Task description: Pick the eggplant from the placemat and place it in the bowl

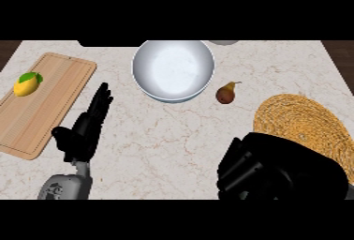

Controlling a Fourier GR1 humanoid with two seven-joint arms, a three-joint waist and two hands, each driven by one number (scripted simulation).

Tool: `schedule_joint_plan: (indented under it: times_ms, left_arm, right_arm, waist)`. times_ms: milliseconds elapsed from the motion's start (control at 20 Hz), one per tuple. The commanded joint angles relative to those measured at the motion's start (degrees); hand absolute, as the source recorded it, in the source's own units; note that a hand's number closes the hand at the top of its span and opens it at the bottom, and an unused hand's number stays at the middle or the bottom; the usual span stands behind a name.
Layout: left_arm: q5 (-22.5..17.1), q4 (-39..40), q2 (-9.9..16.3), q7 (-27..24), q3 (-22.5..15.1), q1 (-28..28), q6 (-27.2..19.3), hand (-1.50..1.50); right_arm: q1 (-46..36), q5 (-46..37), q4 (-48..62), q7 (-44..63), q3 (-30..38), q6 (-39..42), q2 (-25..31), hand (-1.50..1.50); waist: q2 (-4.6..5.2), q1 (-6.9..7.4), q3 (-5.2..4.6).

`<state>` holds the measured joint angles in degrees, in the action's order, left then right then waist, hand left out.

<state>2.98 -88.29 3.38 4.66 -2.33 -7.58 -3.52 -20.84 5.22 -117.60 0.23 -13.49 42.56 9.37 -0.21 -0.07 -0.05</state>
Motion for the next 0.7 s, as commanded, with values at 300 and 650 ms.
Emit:
schedule_joint_plan:
  times_ms: [300, 650]
  left_arm:
    - [0.4, 1.2, 0.1, -0.2, 0.4, -1.3, 0.4, 0.00]
    - [1.3, 0.7, 0.2, -0.3, 0.4, -0.9, 0.3, 0.00]
  right_arm:
    - [-22.7, 7.7, 0.9, 25.9, 4.6, -11.2, -3.7, 1.50]
    - [-33.7, 3.4, 14.5, 26.0, 7.7, -12.3, -5.1, 1.50]
  waist:
    - [0.10, 0.27, -0.03]
    - [0.21, 0.46, 0.00]
